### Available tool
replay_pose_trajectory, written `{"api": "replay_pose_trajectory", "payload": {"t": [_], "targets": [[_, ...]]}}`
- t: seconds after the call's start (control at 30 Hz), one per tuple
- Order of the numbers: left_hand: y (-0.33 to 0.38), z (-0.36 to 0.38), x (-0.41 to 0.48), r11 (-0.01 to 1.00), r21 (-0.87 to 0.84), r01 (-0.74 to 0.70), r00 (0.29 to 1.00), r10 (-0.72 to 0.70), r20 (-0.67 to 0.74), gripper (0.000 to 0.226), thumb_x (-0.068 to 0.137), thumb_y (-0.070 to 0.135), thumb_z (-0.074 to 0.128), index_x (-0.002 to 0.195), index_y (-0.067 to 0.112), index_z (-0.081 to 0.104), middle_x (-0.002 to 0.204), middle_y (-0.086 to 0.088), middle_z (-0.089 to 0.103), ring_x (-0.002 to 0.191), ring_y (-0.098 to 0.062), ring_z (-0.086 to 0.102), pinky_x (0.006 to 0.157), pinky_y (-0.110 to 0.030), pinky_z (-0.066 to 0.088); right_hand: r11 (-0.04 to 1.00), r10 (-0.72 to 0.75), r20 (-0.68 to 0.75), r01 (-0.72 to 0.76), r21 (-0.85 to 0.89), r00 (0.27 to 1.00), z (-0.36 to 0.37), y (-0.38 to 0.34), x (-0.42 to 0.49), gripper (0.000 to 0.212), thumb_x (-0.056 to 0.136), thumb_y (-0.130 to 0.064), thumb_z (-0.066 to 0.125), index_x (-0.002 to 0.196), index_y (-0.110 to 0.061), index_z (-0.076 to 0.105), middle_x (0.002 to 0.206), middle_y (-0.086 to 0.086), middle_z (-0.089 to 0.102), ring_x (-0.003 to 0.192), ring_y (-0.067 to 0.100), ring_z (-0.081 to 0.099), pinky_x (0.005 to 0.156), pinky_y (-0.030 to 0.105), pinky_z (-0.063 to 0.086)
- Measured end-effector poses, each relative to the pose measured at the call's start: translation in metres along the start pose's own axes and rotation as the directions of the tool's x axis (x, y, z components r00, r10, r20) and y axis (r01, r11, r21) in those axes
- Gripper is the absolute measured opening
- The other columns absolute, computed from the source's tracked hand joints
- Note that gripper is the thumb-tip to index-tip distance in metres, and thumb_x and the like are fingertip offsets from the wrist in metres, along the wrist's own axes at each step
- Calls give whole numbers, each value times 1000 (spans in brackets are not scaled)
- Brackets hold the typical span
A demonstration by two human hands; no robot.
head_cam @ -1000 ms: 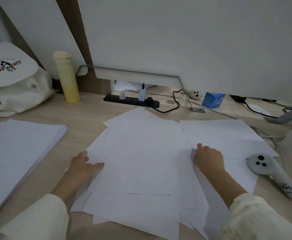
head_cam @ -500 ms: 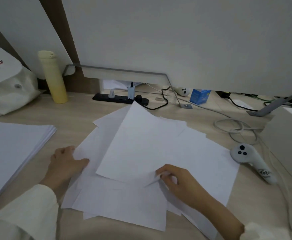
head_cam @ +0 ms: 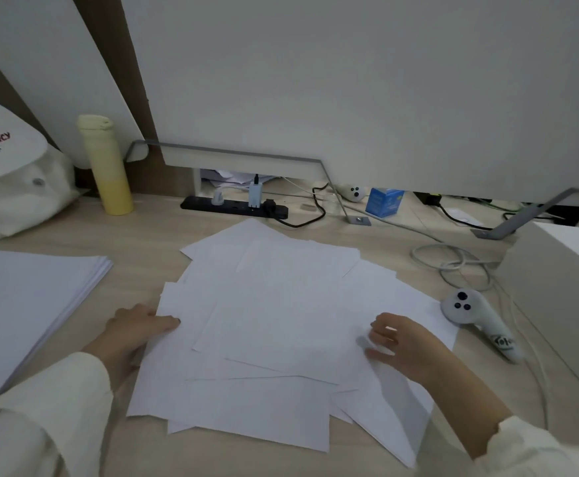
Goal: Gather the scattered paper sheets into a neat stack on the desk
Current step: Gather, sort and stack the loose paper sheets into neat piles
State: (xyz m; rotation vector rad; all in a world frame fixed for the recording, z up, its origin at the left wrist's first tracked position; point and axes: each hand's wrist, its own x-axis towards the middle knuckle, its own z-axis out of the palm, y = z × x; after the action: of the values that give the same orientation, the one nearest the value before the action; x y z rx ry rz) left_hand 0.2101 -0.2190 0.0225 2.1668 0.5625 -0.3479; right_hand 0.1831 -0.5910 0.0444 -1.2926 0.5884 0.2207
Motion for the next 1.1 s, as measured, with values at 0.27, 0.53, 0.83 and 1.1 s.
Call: {"api": "replay_pose_trajectory", "payload": {"t": [0.27, 0.53, 0.83, 1.1], "targets": [[-2, -9, -27, 888, -459, 16, 981, 75, 180, 19, 87, 18, 62, 94, 1, 68, 70, -9, 74, 64, -26, 71, 59, -31, 49, 986, 162, 120, -155, -65, 979, 39, 8, 3, 8, 82, -2, 57, 85, -5, 51, 87, 17, 57, 72, 28, 57, 63, 37, 55], [-25, 0, -43, 800, -594, 86, 924, 159, 348, 86, 34, 33, 94, 110, 5, 66, 104, -16, 72, 93, -33, 70, 73, -38, 57, 927, 63, 274, 46, -373, 960, 86, 28, 1, 64, 58, -15, 70, 119, 0, 56, 117, 18, 64, 105, 36, 62, 86, 41, 52], [-31, -19, -58, 765, -633, -122, 977, 204, 59, 44, 61, 18, 82, 101, 11, 65, 87, -8, 76, 79, -28, 73, 70, -36, 56, 903, -66, 279, 176, -392, 958, 65, 28, 3, 26, 88, -14, 60, 113, -11, 64, 100, 7, 71, 89, 25, 67, 76, 32, 54], [-71, -39, -65, 734, -677, 49, 990, 57, 133, 38, 79, 23, 64, 111, 3, 65, 105, -17, 71, 97, -36, 67, 85, -45, 51, 913, -61, 276, 166, -373, 959, 62, 29, 3, 32, 89, -12, 58, 121, -9, 56, 98, 11, 68, 81, 22, 63, 64, 24, 51]]}}
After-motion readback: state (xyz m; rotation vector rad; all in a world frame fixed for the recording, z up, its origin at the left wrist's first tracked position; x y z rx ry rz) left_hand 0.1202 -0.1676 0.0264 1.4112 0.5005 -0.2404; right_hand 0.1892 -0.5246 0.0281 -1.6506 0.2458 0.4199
